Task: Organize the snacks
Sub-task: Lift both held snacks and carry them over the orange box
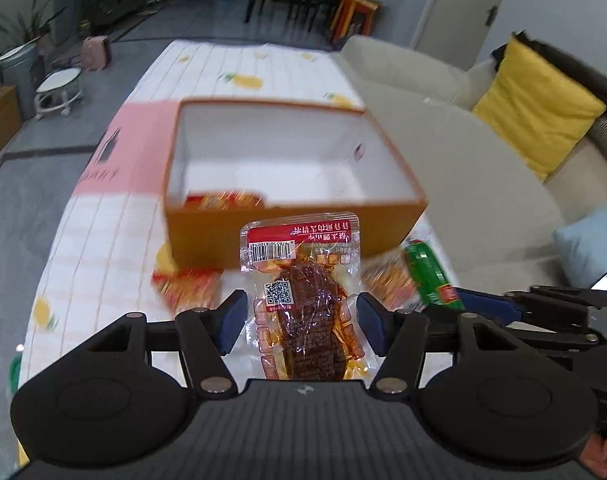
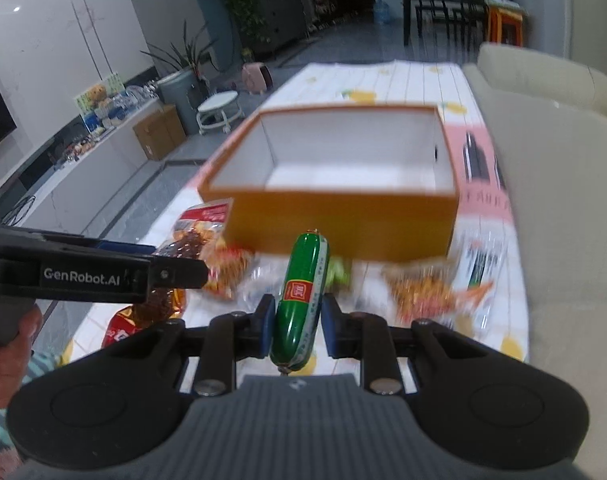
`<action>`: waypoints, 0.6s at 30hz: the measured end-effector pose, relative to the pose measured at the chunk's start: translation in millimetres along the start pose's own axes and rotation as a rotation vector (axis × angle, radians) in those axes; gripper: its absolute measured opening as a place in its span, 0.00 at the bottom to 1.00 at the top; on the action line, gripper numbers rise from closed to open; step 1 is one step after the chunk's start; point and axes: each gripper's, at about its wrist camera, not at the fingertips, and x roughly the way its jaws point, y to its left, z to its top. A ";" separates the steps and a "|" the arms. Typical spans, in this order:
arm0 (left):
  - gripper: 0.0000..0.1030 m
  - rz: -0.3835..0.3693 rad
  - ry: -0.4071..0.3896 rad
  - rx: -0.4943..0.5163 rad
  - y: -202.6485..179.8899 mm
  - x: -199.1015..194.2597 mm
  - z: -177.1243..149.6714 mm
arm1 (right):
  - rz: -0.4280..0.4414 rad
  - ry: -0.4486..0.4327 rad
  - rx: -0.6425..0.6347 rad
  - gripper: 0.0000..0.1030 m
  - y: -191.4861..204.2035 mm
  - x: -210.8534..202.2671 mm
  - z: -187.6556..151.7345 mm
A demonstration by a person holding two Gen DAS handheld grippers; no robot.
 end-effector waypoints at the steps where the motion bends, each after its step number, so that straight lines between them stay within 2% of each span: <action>1: 0.66 -0.015 -0.004 -0.001 -0.6 0.6 8.1 | 0.001 -0.008 -0.007 0.21 -2.2 -0.9 9.4; 6: 0.66 -0.011 -0.031 0.040 -8.9 10.5 52.8 | -0.038 -0.048 -0.050 0.21 -13.2 5.7 52.6; 12: 0.67 0.006 -0.052 0.085 -16.1 27.9 100.1 | -0.076 -0.054 -0.086 0.21 -30.3 30.4 94.4; 18: 0.67 0.046 -0.022 0.134 -25.4 64.7 129.8 | -0.113 -0.023 -0.107 0.21 -49.2 69.6 120.5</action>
